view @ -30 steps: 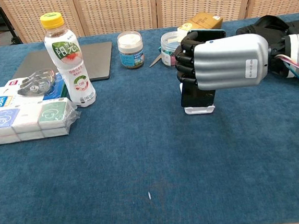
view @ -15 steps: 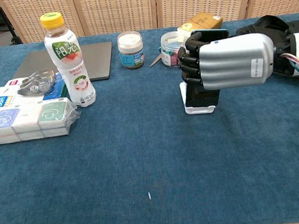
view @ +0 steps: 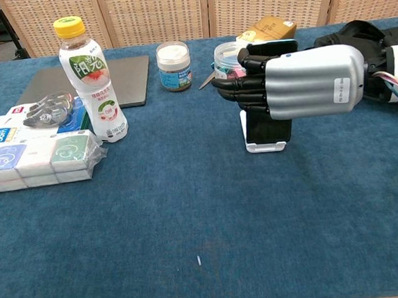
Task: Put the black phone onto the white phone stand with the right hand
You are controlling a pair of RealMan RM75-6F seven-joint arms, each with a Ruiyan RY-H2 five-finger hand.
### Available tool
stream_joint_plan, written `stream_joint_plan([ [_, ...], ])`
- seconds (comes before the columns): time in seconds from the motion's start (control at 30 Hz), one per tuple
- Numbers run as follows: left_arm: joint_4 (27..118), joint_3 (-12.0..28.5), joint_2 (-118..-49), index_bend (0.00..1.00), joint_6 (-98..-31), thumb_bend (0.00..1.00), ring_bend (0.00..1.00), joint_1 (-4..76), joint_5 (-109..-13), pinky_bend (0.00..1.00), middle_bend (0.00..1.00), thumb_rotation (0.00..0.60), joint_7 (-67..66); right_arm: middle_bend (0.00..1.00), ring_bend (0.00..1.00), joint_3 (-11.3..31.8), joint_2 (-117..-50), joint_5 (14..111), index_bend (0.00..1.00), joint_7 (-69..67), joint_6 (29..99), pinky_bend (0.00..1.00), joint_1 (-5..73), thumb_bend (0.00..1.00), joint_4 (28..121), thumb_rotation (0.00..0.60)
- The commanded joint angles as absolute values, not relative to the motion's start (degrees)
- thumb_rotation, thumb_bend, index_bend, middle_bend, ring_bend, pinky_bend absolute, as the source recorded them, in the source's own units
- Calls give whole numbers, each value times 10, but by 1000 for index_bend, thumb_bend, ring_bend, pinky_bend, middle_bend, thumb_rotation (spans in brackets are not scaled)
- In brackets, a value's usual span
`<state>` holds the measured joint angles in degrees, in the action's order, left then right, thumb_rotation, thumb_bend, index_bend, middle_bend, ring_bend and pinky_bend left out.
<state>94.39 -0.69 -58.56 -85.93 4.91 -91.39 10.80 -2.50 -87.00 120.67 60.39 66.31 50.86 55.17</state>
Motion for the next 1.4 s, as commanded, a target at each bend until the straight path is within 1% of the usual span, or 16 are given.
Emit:
stream_joint_plan([
  [0.03,944,-7,-585,0,-859,0,0,49,-915,0,0,600,108,91,0,-22,-871,1202,214,611,660,231,507,466,557,600],
  [0.33,943,-8,-585,0,-860,0,0,49,-915,0,0,600,110,69,0,-21,-865,1197,204,620,662,230,501,466,576,600],
  [0.57,943,-9,-583,0,-861,0,0,48,-918,0,0,600,113,8,0,-12,-851,1184,109,626,666,217,494,466,596,600],
  [0.73,943,-11,-583,0,-865,0,0,47,-923,0,0,600,115,0,0,-5,-840,1171,74,637,659,193,487,466,616,600],
  [0.87,943,-12,-581,0,-867,0,0,46,-925,0,0,600,119,0,0,-2,-833,1166,65,646,656,176,483,465,630,600],
  [0.97,942,-11,-580,0,-869,0,0,46,-925,0,0,600,123,0,0,2,-823,1161,65,647,663,176,476,465,642,600],
  [1.13,940,-11,-577,0,-873,0,0,44,-926,0,0,600,132,0,0,21,-795,1129,65,621,713,176,442,459,668,600],
  [1.17,940,-11,-577,0,-875,0,0,44,-926,0,0,600,133,0,0,23,-789,1124,65,613,722,176,436,447,671,600],
  [1.23,938,-10,-576,0,-881,0,0,41,-927,0,0,600,137,0,0,32,-770,1100,64,579,750,176,414,358,680,600],
  [1.3,937,-10,-576,0,-884,0,0,40,-928,0,0,600,138,0,0,34,-764,1092,49,566,759,176,407,139,683,600],
  [1.37,936,-10,-576,0,-889,0,0,38,-930,0,0,600,141,0,0,43,-753,1062,35,535,776,176,387,25,691,600],
  [1.4,936,-10,-576,0,-892,0,0,37,-931,0,0,600,142,0,0,48,-747,1046,32,517,784,176,376,1,696,600],
])
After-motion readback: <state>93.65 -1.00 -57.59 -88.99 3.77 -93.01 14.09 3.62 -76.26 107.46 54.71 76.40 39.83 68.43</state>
